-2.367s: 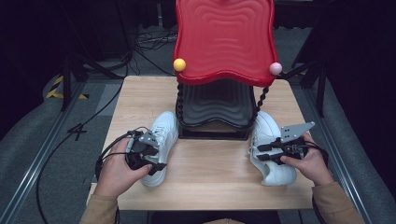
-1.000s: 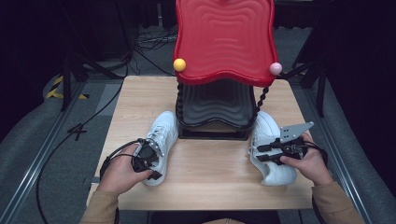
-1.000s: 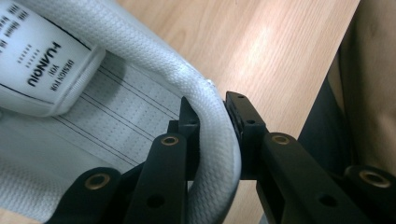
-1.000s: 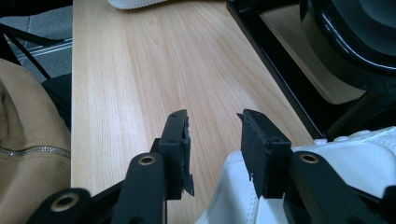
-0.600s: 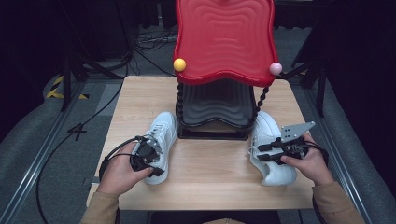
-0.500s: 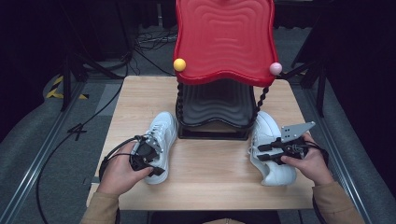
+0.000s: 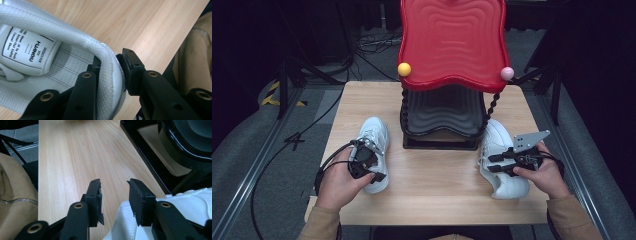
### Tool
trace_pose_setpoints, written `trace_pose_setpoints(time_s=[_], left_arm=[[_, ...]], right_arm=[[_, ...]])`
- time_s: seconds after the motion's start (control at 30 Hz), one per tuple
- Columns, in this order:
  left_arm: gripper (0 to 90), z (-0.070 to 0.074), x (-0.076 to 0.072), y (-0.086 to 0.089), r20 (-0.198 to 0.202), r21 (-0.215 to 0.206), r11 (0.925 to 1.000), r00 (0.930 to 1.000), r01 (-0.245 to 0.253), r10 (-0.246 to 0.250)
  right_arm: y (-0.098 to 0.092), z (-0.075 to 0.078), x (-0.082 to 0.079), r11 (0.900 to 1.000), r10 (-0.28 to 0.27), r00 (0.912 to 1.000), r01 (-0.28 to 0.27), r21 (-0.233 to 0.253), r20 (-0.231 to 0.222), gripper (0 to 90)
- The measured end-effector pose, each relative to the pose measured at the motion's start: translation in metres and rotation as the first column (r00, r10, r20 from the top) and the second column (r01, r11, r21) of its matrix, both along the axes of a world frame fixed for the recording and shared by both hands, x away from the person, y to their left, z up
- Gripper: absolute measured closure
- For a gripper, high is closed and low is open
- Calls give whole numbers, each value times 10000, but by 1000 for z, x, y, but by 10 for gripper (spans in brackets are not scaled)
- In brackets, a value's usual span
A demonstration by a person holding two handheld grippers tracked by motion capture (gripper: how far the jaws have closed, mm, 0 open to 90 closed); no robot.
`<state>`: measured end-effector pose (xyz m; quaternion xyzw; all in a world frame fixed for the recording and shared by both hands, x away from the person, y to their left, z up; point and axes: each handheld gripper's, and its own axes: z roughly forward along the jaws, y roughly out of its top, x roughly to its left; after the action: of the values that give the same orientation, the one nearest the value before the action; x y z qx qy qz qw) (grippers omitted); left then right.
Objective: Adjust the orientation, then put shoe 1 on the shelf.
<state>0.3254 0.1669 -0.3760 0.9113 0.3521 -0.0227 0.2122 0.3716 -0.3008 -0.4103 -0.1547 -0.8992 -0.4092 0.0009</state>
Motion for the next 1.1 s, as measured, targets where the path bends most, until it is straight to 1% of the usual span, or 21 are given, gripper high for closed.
trace_pose_setpoints(time_s=[0.07,0.1,0.2,0.23,0.27,0.33,0.37,0.47,0.5,0.6,0.63,0.67,0.8,0.87,1.0,1.1], left_arm=[[739,5,1,-1,60,48,9999,9999,-130,130],[739,8,2,-2,29,62,9997,9997,-225,224],[737,14,6,-4,17,87,9997,9997,-225,225],[738,16,7,-5,46,152,9997,9998,-169,169],[737,19,9,-6,56,141,9996,9997,-246,246],[737,24,12,-8,144,174,9996,9997,-201,199],[736,24,12,-8,144,174,9996,9997,-201,199],[737,35,16,-12,289,260,9996,9995,-138,130],[737,39,17,-13,308,309,9994,9994,-160,151],[737,51,21,-15,468,276,9993,9986,-244,231],[737,57,23,-16,584,311,9991,9980,-280,261],[737,57,23,-16,584,311,9991,9980,-280,261],[738,72,28,-20,719,548,9981,9971,-287,247],[737,75,29,-20,769,525,9981,9967,-306,265],[737,87,33,-22,820,632,9976,9964,-271,219],[737,95,36,-22,873,634,9975,9958,-314,258]], right_arm=[[-1,0,0,10000,-40,10000,40,22,9,626],[-1,0,0,10000,-52,10000,52,30,1,626],[-3,-2,-2,10000,-68,10000,68,-25,-68,626],[-3,-2,-2,10000,-83,9999,83,-40,-90,626],[-4,-1,-3,9999,-102,9999,102,-28,-69,626],[-6,0,-3,9998,-179,9998,179,23,-37,626],[-6,0,-3,9998,-179,9998,179,23,-37,626],[-8,1,-4,9997,-238,9997,238,40,-23,626],[-8,1,-4,9997,-244,9997,244,47,-35,626],[-9,2,-5,9996,-260,9997,260,85,-5,626],[-10,3,-6,9996,-264,9997,264,92,-14,627],[-10,3,-6,9996,-264,9997,264,92,-14,627],[-14,4,-6,9993,-340,9994,340,129,25,627],[-15,4,-7,9991,-384,9993,383,154,45,628],[-15,6,-8,9991,-383,9992,381,203,77,628],[-17,6,-8,9989,-427,9990,425,201,91,628]])
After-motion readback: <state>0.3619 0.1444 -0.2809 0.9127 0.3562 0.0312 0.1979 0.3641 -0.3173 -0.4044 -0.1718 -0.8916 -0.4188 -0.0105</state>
